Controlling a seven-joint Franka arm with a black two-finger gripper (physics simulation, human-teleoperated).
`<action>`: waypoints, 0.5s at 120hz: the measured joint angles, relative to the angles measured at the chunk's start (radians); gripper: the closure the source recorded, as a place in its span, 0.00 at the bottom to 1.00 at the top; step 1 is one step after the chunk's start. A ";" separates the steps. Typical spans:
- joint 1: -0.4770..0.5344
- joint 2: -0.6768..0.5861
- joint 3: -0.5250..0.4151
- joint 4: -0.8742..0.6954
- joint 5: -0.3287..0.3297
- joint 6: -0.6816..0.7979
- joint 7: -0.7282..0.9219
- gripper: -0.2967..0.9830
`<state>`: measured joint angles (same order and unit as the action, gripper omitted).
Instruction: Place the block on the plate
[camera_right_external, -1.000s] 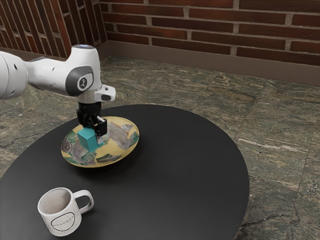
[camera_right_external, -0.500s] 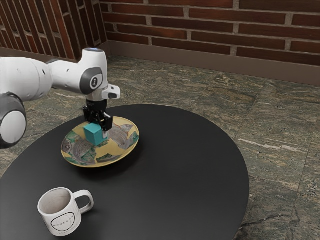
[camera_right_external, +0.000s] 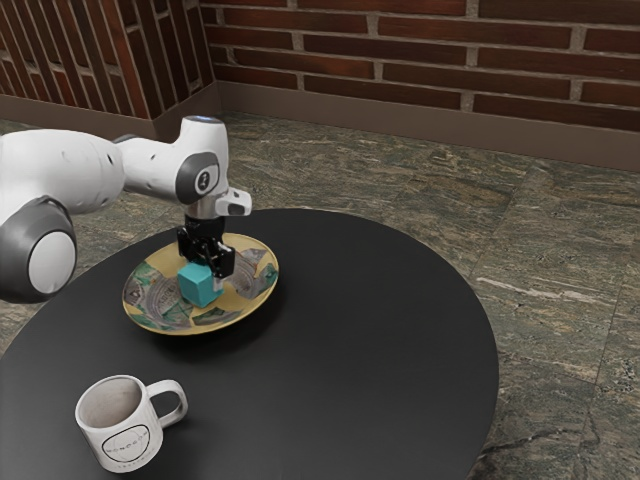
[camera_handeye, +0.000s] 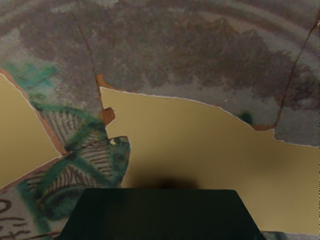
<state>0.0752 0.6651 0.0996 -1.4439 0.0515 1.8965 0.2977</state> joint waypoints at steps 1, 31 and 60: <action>0.000 0.000 0.000 0.000 0.000 0.000 0.000 0.39; -0.001 -0.084 0.000 -0.019 0.000 -0.006 0.008 0.28; -0.003 -0.290 -0.075 -0.092 0.002 -0.051 -0.005 0.25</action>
<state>0.0724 0.3754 0.0243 -1.5360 0.0534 1.8455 0.2923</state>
